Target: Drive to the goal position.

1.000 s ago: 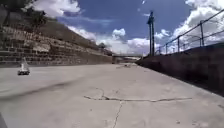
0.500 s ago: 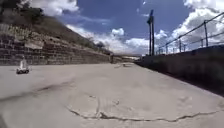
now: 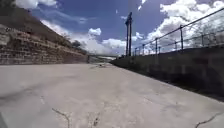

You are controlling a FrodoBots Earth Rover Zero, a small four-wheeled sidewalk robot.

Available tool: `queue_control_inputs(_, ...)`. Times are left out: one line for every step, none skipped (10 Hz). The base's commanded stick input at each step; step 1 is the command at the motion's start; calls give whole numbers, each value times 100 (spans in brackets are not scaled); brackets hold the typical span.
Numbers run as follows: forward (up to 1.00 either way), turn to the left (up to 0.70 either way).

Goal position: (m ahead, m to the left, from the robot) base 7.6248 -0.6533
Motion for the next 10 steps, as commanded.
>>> queue_control_inputs(100,0)
queue_control_inputs(100,0)
queue_control_inputs(100,0)
queue_control_inputs(100,0)
queue_control_inputs(100,0)
queue_control_inputs(100,0)
queue_control_inputs(100,0)
queue_control_inputs(100,0)
queue_control_inputs(100,0)
queue_control_inputs(100,40)
